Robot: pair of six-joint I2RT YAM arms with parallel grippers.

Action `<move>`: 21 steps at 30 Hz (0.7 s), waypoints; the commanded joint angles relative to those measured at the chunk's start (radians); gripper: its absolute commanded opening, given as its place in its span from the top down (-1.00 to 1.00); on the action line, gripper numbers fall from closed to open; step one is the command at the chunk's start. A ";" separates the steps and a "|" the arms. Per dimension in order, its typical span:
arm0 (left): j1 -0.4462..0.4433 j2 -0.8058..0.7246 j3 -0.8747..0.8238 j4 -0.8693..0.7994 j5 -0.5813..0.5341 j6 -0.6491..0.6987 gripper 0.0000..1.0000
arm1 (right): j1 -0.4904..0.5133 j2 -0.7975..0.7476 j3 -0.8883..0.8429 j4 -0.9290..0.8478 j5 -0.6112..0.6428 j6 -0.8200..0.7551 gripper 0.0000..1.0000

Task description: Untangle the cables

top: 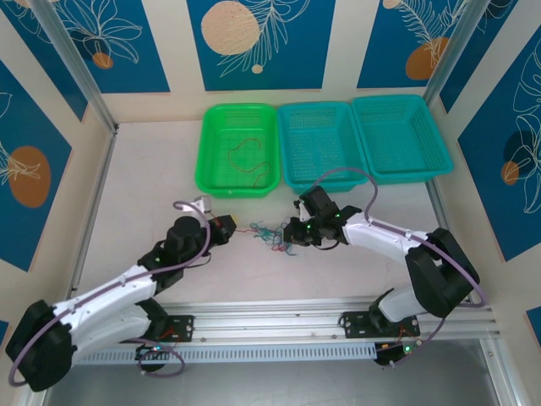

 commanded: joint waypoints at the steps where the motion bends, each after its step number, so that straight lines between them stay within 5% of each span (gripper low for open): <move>1: 0.061 -0.122 0.001 -0.142 -0.196 0.058 1.00 | -0.106 -0.014 -0.067 -0.227 0.190 0.062 0.78; 21: 0.248 -0.212 -0.003 -0.316 -0.133 0.099 1.00 | -0.378 -0.240 -0.212 -0.254 0.133 0.121 1.00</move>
